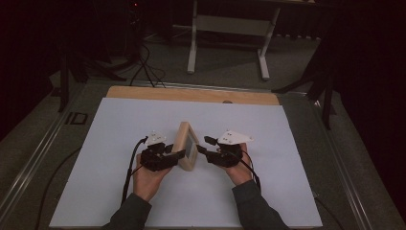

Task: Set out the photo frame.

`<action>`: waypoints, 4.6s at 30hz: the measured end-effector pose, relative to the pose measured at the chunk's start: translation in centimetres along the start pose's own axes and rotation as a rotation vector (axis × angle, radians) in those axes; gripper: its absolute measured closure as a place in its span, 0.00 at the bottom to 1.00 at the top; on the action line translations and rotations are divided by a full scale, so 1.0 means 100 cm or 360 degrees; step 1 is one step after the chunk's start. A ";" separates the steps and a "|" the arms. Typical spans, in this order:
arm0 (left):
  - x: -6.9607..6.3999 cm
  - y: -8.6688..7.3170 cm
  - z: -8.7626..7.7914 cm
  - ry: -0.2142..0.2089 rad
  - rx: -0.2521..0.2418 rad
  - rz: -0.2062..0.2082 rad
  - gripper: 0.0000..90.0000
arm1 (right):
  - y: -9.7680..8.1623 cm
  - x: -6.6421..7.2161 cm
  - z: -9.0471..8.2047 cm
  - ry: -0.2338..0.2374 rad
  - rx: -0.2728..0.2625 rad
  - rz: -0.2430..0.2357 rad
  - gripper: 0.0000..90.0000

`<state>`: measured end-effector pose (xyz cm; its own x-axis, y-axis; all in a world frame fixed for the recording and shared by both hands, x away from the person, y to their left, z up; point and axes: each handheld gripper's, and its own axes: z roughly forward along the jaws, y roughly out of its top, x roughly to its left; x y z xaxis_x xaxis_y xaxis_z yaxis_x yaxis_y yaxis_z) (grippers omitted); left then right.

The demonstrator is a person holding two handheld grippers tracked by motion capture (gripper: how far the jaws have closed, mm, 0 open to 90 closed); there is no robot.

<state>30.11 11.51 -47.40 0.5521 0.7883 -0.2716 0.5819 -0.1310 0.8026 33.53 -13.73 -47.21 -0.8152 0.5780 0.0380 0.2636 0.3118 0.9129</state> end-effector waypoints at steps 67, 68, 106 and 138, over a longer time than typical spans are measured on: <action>-0.031 -0.005 -0.005 -0.0143 0.0099 0.0565 0.67 | 0.012 -0.006 -0.017 -0.0167 -0.0073 -0.0025 1.00; -0.032 -0.005 -0.005 -0.0156 0.0105 0.0580 0.67 | 0.012 -0.006 -0.016 -0.0169 -0.0071 -0.0027 1.00; -0.037 -0.005 -0.006 -0.0137 0.0126 0.0690 0.67 | 0.010 -0.007 -0.008 -0.0226 -0.0039 -0.0021 1.00; -0.022 -0.005 0.004 0.0127 0.0069 0.0478 0.65 | 0.012 -0.009 -0.013 -0.0249 0.0031 0.0000 1.00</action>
<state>28.83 9.66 -47.42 0.6555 0.7549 0.0186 0.4257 -0.3897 0.8166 33.91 -14.86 -45.66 -0.7255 0.6877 -0.0271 0.2748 0.3256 0.9047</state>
